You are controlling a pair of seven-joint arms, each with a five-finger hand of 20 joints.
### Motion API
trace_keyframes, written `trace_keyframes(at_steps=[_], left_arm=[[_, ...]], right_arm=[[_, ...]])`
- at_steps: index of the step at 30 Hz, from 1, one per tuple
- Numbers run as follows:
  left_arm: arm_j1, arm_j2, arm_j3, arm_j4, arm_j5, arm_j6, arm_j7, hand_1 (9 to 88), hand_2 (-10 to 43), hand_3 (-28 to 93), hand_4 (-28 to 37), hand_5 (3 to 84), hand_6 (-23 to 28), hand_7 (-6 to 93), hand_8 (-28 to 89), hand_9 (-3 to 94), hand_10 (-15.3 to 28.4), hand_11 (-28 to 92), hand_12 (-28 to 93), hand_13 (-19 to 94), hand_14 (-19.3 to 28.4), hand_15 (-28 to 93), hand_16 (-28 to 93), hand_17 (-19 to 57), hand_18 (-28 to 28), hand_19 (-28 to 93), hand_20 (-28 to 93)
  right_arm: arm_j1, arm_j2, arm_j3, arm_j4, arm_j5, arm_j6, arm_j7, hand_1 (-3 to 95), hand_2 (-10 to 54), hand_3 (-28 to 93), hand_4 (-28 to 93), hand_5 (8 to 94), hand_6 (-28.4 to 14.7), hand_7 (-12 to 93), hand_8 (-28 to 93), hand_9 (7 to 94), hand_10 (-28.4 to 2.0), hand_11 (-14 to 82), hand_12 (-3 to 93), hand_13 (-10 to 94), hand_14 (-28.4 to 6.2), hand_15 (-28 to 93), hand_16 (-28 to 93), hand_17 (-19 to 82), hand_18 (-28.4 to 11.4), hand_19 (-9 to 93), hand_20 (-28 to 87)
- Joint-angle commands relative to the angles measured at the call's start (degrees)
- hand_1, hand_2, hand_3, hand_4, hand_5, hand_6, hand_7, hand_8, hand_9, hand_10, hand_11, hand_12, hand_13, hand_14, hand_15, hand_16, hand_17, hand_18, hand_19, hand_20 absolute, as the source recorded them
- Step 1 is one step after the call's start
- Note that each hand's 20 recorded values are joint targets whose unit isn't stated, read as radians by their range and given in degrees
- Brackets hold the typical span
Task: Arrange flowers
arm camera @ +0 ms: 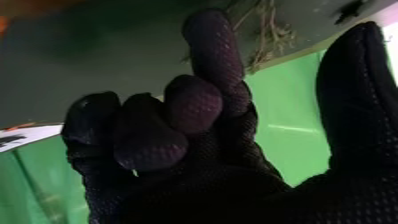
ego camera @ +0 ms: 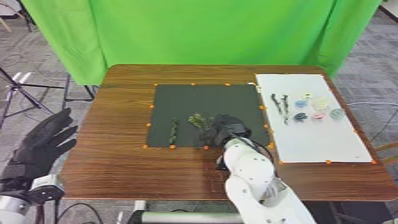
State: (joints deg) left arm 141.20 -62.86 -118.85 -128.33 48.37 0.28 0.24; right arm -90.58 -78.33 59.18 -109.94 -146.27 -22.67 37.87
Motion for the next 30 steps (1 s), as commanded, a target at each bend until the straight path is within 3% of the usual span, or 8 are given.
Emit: trace_keyframes(at_steps=[1, 6, 11, 16, 23, 30], left_arm=[[1.10, -0.70, -0.49, -0.47, 0.05, -0.23, 0.04, 23.8, -2.9, 70, -27.1, 19.2, 0.4, 21.8, -11, 18.0, 8.6, 8, 21, 12, 11.9, 16, 7, -12.6, 18.1, 34, 9], [1.33, -0.83, -0.68, -0.56, 0.18, -0.14, 0.30, 23.9, -2.9, 70, -27.2, 19.3, 0.4, 21.8, -11, 18.0, 8.6, 8, 21, 12, 11.9, 16, 7, -12.6, 18.1, 34, 9], [1.41, -0.94, -0.49, -0.39, 0.07, 0.03, 0.27, 23.9, -2.9, 70, -27.2, 19.2, 0.4, 21.8, -11, 18.0, 8.6, 8, 21, 12, 11.9, 16, 7, -12.7, 18.1, 34, 9], [1.13, -0.78, -0.40, -0.21, 0.12, -0.28, 0.15, 23.9, -2.9, 70, -27.2, 19.2, 0.3, 21.8, -11, 18.1, 8.7, 8, 21, 12, 11.9, 16, 7, -12.6, 18.1, 34, 9], [0.81, -0.78, -0.21, 0.02, 0.23, -0.54, 0.18, 24.0, -2.9, 70, -27.2, 19.3, 0.4, 21.7, -11, 18.0, 8.6, 8, 21, 12, 11.9, 16, 7, -12.5, 18.1, 34, 9], [0.85, -0.91, -0.33, -0.01, 0.23, -0.46, -0.04, 24.1, -2.8, 70, -27.1, 19.3, 0.4, 21.8, -11, 18.1, 8.6, 8, 21, 12, 11.9, 16, 7, -12.5, 18.0, 34, 9]], right_arm=[[1.22, 4.36, 6.18, -6.56, 8.98, -4.59, 1.07, 14.1, -7.6, 73, -23, 68.8, -3.0, 54, -13, 73.0, -13.2, 62.7, 54.7, 71, -11.2, 84, 39, 31, -24.5, 87, 49], [2.54, 9.17, 7.92, -4.94, 7.53, 0.34, 2.28, 13.6, -6.9, 73, -23, 66.3, -4.0, 50, -12, 69.1, -14.6, 61.7, 54.2, 67, -12.5, 83, 38, 28, -24.3, 85, 49], [4.32, 12.62, 8.78, -0.85, 4.63, 4.09, 3.26, 14.9, -8.3, 75, -24, 57.1, -7.0, 46, -13, 57.4, -15.8, 63.0, 51.7, 57, -14.7, 83, 35, 22, -24.1, 80, 50], [6.58, 14.51, 7.02, 5.14, 0.52, 10.72, 3.73, 16.9, -9.5, 75, -28, 49.9, -8.2, 49, -15, 50.4, -18.1, 63.8, 51.3, 52, -15.3, 82, 33, 21, -23.9, 79, 51], [7.35, 16.08, 6.45, 11.49, -3.04, 15.93, 4.58, 22.5, -9.5, 77, -28, 44.9, -9.0, 50, -18, 44.0, -19.8, 62.4, 47.7, 47, -15.7, 81, 28, 19, -23.9, 77, 52], [8.21, 17.36, 6.32, 14.73, -4.04, 15.67, 5.76, 24.6, -9.5, 78, -28, 45.0, -8.8, 51, -18, 44.1, -19.3, 63.5, 46.7, 47, -15.5, 81, 27, 19, -23.6, 78, 52]])
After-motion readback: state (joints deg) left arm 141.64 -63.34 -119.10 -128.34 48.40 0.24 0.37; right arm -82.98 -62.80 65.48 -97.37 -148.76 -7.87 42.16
